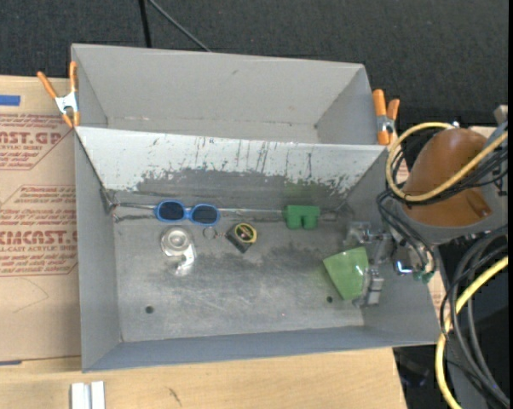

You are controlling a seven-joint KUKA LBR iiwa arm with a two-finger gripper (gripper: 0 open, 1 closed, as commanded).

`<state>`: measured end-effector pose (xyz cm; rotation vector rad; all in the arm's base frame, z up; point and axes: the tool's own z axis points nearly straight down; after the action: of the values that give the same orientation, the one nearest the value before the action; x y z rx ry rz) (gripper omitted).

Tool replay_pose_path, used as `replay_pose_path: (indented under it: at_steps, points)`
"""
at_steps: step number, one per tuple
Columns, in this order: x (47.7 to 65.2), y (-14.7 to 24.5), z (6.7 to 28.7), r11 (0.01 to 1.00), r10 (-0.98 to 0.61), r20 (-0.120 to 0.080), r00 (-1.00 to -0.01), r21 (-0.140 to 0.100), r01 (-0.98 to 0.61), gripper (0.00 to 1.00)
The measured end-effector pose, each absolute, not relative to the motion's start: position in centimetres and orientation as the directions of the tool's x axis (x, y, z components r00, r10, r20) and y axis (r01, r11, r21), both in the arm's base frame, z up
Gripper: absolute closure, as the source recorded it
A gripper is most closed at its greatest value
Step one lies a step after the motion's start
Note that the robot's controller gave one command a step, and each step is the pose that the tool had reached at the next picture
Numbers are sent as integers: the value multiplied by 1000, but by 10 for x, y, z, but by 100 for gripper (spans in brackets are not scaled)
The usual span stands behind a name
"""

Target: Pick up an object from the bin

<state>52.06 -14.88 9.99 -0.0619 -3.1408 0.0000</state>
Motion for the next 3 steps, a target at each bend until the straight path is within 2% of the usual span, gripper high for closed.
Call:
replay_pose_path:
  at_steps: [1,2,3]
  points:
    - [519,-149,99,997,71,0,-997,1,71,0]
    - [518,-147,69,982,187,-1,-982,2,187,0]
    - [519,-147,69,982,187,-3,-982,2,187,0]
